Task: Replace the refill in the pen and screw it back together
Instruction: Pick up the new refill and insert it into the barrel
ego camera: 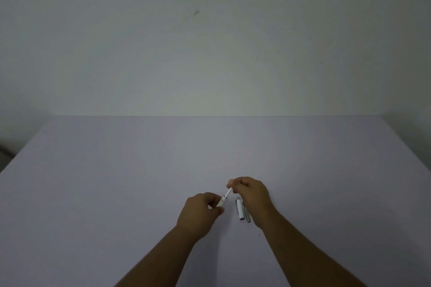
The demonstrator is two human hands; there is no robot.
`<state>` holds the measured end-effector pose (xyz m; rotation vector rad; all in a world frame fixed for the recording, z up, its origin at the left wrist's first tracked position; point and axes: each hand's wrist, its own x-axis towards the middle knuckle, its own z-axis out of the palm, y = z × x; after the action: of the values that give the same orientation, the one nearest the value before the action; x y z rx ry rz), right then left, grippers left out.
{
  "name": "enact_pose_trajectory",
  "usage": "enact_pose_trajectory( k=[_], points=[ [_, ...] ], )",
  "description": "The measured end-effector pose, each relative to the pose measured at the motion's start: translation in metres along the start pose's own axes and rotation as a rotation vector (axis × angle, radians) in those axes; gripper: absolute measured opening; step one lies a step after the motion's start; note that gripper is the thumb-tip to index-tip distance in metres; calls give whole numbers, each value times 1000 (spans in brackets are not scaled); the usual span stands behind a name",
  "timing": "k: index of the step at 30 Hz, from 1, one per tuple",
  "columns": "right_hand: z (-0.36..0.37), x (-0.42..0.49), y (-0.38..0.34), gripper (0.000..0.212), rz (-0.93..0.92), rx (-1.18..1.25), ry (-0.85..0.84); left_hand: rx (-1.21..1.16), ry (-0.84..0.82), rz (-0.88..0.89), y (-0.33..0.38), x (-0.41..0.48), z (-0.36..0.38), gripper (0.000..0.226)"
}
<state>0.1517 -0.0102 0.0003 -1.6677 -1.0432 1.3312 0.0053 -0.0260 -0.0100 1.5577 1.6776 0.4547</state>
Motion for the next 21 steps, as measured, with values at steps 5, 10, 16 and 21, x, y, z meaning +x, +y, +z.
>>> enact_pose_trajectory(
  k=[5, 10, 16, 21],
  points=[
    [-7, 6, 9, 22, 71, 26, 18, -35, -1, -15, -4, -2, 0, 13],
    [-20, 15, 38, 22, 36, -819, 102, -118, -16, -50, -10, -1, -1, 15],
    [-14, 13, 56, 31, 33, -1092, 86, -157, -49, -40, -12, -3, -3, 31],
    [-11, 13, 59, 32, 71, -1090, 59, -152, -54, -50, -13, -2, -3, 30]
  ],
)
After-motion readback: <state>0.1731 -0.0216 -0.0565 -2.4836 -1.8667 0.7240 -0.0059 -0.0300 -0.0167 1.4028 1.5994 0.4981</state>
